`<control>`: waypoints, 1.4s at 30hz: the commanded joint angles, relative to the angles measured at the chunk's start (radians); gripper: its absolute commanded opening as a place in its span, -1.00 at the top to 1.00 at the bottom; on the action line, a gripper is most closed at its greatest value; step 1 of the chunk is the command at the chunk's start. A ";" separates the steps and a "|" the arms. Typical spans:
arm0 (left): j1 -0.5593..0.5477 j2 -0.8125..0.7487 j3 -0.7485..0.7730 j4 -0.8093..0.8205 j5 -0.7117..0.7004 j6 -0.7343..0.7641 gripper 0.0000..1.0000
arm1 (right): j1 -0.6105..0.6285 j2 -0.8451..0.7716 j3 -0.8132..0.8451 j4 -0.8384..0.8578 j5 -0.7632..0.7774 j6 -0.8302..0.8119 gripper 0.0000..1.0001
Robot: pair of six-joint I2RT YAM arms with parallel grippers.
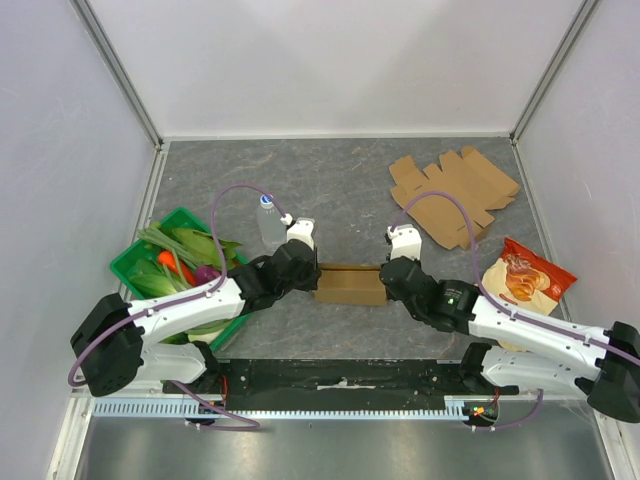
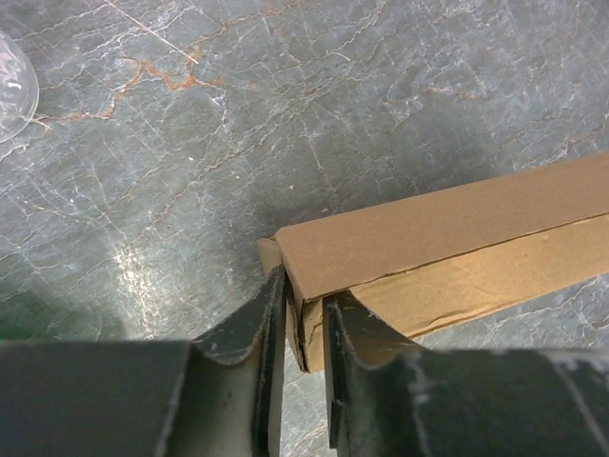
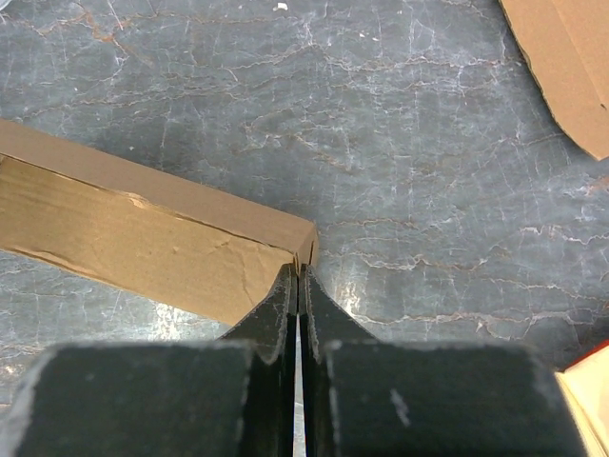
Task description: Fold the paper box
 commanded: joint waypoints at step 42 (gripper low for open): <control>-0.045 0.002 -0.022 0.015 -0.018 -0.014 0.78 | -0.020 0.063 0.041 -0.096 -0.105 0.368 1.00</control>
